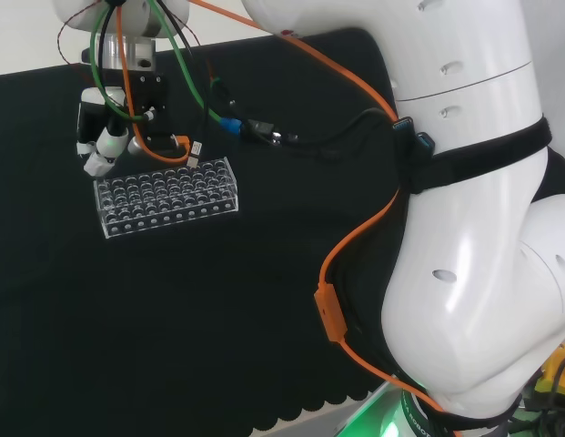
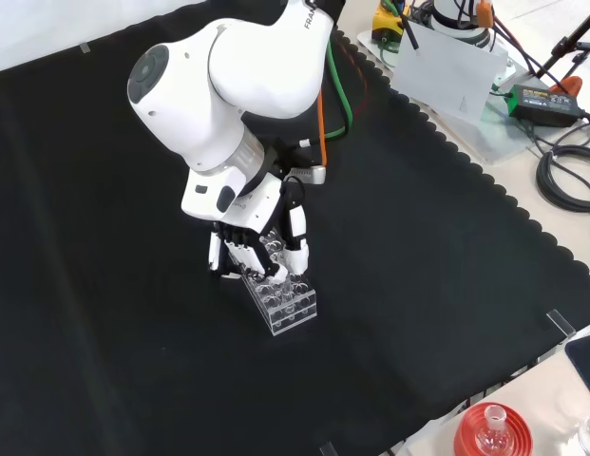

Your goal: Pick up the test tube.

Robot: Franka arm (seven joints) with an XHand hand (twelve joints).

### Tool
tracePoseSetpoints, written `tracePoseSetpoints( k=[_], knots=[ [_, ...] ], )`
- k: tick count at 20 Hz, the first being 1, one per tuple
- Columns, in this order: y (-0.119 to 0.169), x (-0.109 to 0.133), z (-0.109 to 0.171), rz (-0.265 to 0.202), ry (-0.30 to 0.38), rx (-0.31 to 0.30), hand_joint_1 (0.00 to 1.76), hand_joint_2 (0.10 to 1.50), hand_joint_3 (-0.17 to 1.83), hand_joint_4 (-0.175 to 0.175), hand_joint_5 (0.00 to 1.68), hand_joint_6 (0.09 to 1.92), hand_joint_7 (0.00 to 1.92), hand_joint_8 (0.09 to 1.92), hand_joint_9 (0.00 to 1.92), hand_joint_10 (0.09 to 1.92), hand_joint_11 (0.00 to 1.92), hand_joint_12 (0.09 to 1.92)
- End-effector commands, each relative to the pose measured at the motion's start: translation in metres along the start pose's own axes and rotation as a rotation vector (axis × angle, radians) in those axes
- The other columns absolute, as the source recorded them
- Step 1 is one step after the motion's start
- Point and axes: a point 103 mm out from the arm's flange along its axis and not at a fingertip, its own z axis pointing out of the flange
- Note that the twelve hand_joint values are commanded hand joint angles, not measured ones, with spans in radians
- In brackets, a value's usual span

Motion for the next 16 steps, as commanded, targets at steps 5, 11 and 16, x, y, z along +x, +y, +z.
tracePoseSetpoints(
  k=[5, 11, 16],
  knots=[
    [-0.003, 0.005, -0.008, -0.008, -0.019, 0.007, 1.43, 0.74, 0.41, -0.175, 1.35, 0.41, 1.49, 0.46, 1.37, 0.17, 0.49, 1.37],
    [-0.003, 0.008, -0.016, -0.015, -0.036, 0.010, 1.43, 0.73, 0.42, -0.175, 1.35, 0.40, 1.50, 0.44, 1.37, 0.16, 0.49, 1.37],
    [-0.005, 0.010, -0.024, -0.021, -0.052, 0.008, 1.43, 0.72, 0.44, -0.175, 1.36, 0.39, 1.51, 0.43, 1.38, 0.16, 0.49, 1.37]
  ],
)
